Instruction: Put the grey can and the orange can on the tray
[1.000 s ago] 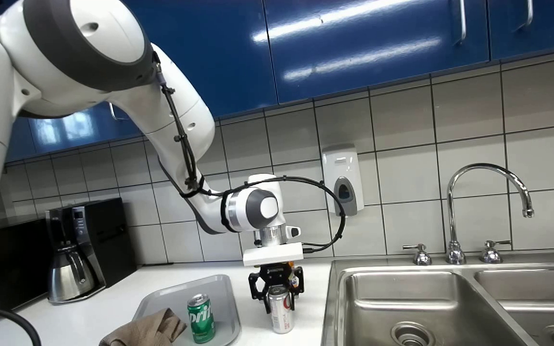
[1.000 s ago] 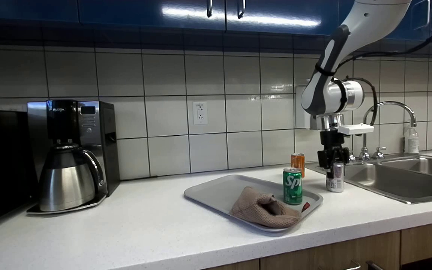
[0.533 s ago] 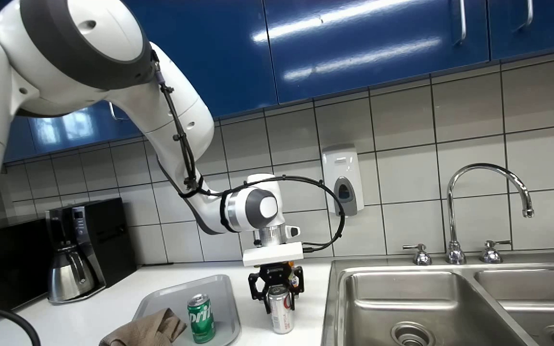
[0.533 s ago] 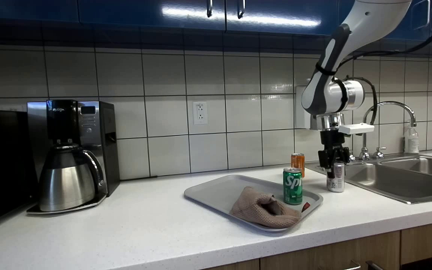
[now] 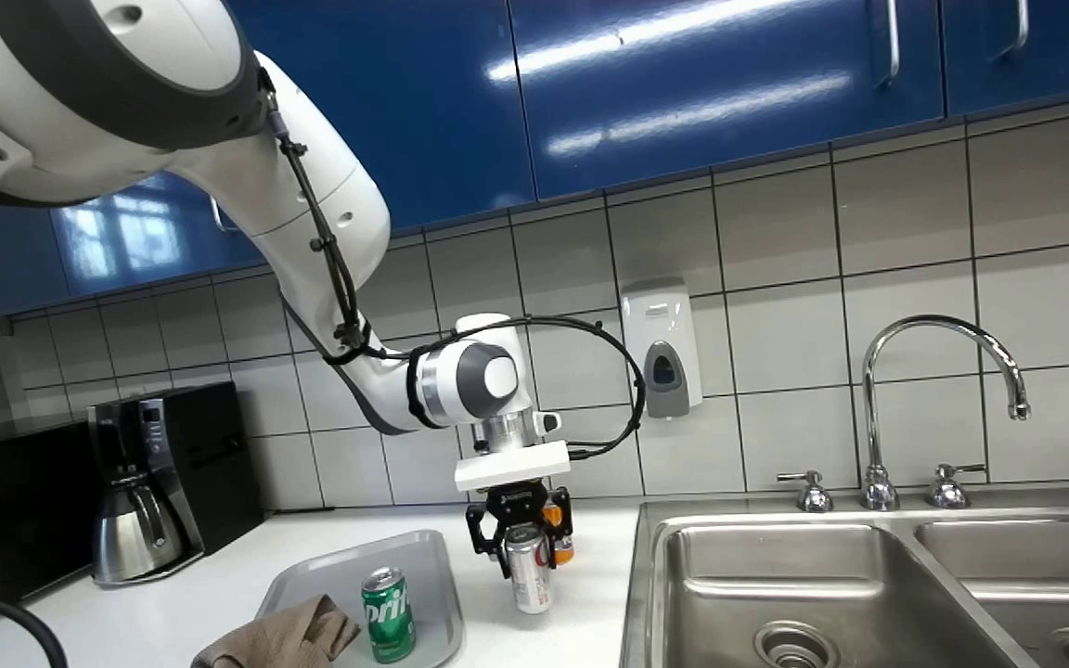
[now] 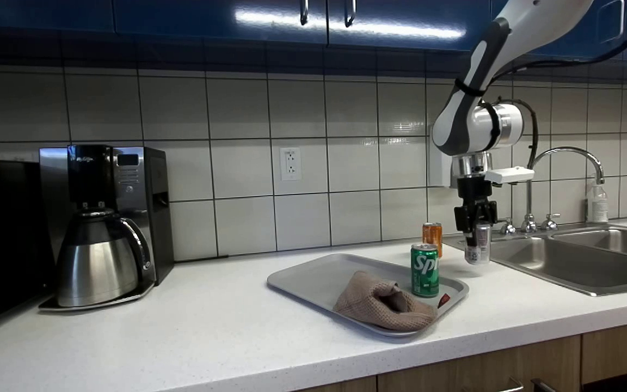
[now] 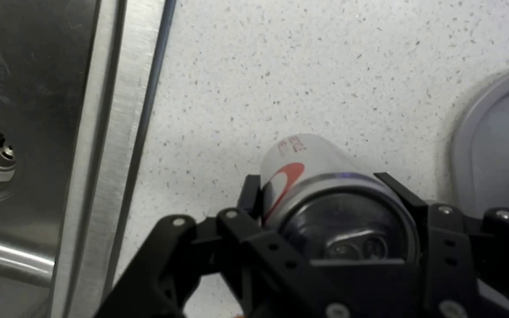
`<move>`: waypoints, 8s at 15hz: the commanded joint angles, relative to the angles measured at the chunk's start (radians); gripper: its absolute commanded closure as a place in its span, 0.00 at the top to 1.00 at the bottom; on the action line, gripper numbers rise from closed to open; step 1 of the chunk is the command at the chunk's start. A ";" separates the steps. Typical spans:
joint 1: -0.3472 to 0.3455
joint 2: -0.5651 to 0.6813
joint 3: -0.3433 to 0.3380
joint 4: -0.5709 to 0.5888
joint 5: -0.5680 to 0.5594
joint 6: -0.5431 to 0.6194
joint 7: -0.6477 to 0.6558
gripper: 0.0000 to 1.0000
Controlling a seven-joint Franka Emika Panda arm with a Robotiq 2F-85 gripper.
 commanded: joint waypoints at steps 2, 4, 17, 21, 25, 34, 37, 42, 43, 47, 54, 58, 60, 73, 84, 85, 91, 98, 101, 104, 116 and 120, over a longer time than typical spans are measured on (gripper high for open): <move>0.013 -0.058 0.032 -0.022 -0.004 0.017 0.020 0.41; 0.020 -0.066 0.044 -0.017 0.006 0.021 0.016 0.41; 0.101 -0.026 0.124 0.086 0.015 -0.025 0.016 0.41; 0.130 0.026 0.142 0.160 -0.006 -0.065 0.021 0.41; 0.159 0.068 0.158 0.218 -0.019 -0.128 0.023 0.41; 0.219 0.107 0.196 0.223 -0.036 -0.135 0.048 0.41; 0.221 0.122 0.219 0.236 0.010 -0.150 0.069 0.41; 0.228 0.137 0.245 0.233 0.060 -0.143 0.114 0.41; 0.233 0.141 0.246 0.233 0.060 -0.138 0.125 0.41; 0.266 0.155 0.227 0.231 -0.001 -0.126 0.187 0.41; 0.309 0.157 0.207 0.204 -0.150 -0.109 0.257 0.41; 0.304 0.164 0.209 0.202 -0.160 -0.107 0.254 0.41; 0.299 0.162 0.210 0.204 -0.153 -0.109 0.250 0.41; 0.283 0.067 0.223 0.178 -0.103 -0.134 0.227 1.00; 0.268 -0.076 0.227 0.120 -0.035 -0.110 0.227 1.00; 0.261 -0.082 0.224 0.112 -0.017 -0.105 0.223 1.00; 0.214 -0.087 0.192 0.100 0.035 -0.100 0.214 1.00; 0.151 -0.071 0.134 0.115 0.025 -0.094 0.198 1.00; 0.118 -0.047 0.108 0.140 0.027 -0.101 0.183 1.00; 0.086 -0.028 0.087 0.166 0.040 -0.105 0.171 1.00; -0.008 0.181 0.068 0.442 0.104 -0.156 0.144 1.00; -0.019 0.264 0.075 0.569 0.103 -0.195 0.140 1.00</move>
